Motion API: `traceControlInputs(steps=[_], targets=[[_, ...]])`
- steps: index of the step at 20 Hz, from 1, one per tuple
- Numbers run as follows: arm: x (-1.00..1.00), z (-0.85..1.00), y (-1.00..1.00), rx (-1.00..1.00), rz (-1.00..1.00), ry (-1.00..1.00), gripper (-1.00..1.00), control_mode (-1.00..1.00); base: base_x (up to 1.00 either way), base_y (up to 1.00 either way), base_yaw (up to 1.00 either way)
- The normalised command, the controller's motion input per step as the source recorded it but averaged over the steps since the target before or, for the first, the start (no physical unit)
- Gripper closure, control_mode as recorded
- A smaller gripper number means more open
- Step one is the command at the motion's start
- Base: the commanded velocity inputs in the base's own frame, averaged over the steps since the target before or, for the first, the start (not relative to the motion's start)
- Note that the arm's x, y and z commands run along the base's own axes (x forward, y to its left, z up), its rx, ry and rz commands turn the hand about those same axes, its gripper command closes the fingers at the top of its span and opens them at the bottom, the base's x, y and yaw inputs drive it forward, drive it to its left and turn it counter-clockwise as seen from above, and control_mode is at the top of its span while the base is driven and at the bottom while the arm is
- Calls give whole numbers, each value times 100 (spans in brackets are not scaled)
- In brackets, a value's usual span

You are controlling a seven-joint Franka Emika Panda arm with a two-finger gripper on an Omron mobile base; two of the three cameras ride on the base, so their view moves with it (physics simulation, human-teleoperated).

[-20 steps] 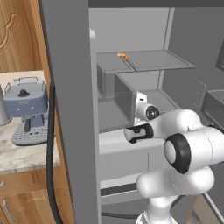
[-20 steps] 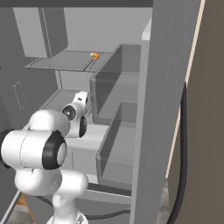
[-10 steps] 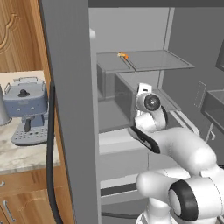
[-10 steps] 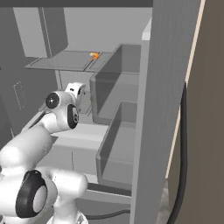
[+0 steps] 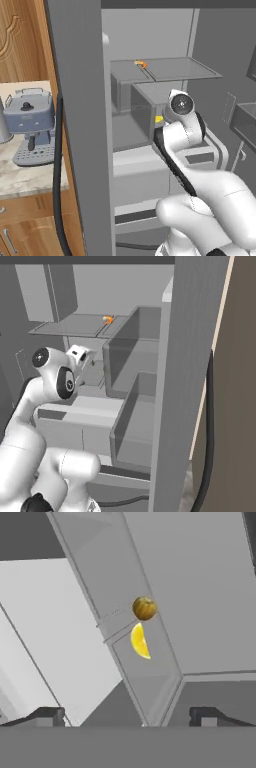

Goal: Transport the fish and lemon wedge to the fridge. Place the fish on the rack containing meat and place the lemon wedge on the rack containing the vegetable, ensuring meats and vegetables are on different racks.

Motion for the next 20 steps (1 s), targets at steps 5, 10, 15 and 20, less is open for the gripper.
traceControlInputs(steps=[5, 10, 15, 20], targets=[[-72, 4, -4, 16, -32, -17, -100, -100, 0, 0, 0], [-8, 43, 0, 36, -32, -17, -100, -100, 0, 0, 0], [-14, 37, 0, 46, -20, -5, -100, -100, 0, 0, 0], [-44, 20, 0, 51, -16, -1, -100, -100, 0, 0, 0]])
